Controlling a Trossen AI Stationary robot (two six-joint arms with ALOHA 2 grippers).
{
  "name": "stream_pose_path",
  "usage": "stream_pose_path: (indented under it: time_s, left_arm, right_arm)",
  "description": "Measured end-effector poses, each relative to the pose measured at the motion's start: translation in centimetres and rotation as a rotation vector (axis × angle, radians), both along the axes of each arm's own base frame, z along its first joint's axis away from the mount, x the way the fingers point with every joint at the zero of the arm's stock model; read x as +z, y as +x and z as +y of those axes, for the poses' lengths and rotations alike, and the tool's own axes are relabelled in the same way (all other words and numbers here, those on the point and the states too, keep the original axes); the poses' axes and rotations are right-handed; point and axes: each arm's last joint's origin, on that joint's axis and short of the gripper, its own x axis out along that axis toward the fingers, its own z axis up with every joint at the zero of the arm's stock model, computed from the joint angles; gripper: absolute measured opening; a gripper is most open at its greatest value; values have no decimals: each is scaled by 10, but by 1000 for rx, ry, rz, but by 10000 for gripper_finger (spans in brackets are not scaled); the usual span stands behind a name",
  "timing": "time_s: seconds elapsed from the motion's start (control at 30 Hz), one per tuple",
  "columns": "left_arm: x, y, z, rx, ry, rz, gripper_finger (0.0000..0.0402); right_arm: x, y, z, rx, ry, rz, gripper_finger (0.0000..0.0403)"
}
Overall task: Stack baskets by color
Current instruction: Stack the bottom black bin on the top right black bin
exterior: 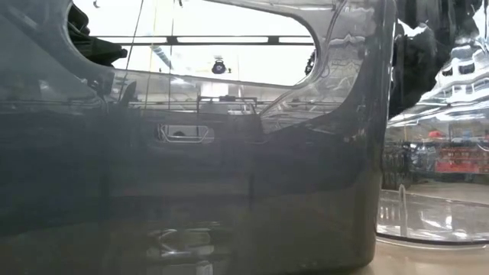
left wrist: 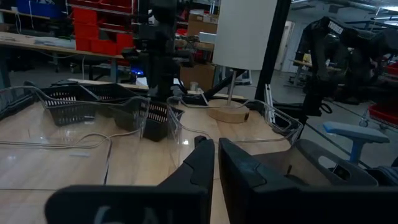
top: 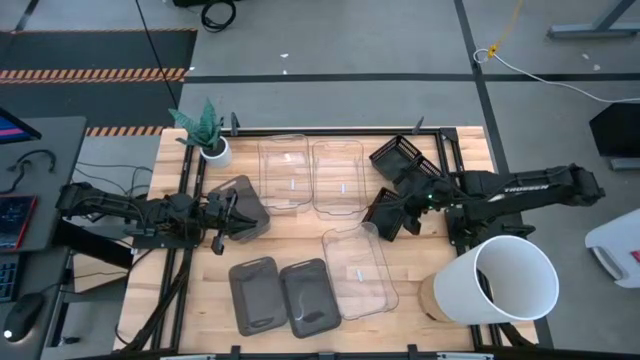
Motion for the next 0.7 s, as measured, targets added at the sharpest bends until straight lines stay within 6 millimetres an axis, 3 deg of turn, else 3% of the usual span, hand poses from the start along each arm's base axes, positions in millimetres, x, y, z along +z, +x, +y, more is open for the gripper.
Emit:
stream_pose_path:
  time_s: [0.33, 0.7]
  left_arm:
    - [0, 0, 0, 0, 0, 0, 33]
    - [0, 0, 0, 0, 0, 1, 36]
  right_arm:
    - [0, 21, 4, 171, 16, 175, 144]
    - [12, 47, 19, 298, -45, 346, 154]
